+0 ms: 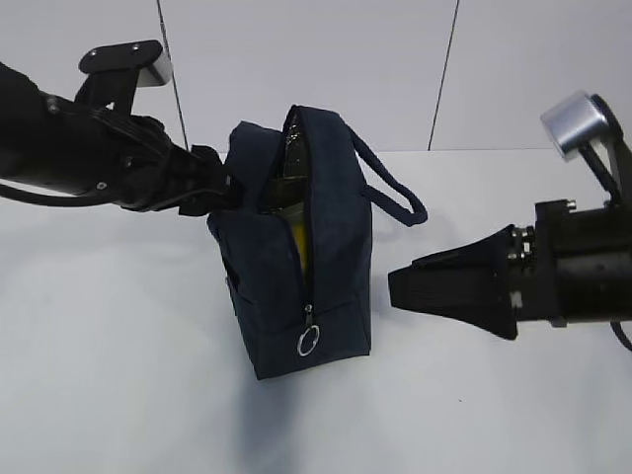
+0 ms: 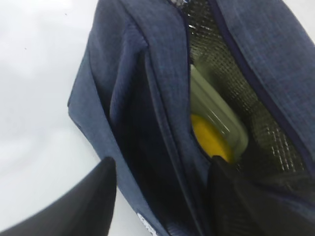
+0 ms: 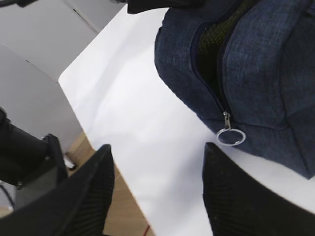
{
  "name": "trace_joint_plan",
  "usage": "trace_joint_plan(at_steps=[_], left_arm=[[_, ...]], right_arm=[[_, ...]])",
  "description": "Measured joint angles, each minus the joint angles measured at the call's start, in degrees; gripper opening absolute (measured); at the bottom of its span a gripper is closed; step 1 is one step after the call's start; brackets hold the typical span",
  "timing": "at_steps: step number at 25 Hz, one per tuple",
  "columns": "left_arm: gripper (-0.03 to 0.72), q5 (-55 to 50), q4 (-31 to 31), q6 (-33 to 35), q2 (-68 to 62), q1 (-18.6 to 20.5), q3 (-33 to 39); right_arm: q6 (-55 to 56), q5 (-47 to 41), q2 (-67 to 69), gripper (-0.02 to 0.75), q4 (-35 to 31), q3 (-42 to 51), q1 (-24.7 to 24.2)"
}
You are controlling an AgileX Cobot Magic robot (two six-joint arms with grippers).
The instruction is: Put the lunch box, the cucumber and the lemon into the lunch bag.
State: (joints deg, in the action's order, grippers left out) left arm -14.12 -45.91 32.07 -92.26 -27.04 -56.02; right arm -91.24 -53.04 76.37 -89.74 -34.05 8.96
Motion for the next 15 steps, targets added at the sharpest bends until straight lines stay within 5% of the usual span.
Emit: trace_joint_plan(at_steps=[15], left_arm=[[0.368, -0.99, -0.37, 0.00, 0.00, 0.00, 0.00]], right_arm=[[-21.40, 2.36, 13.96, 0.437, -11.36, 4.10, 0.00]])
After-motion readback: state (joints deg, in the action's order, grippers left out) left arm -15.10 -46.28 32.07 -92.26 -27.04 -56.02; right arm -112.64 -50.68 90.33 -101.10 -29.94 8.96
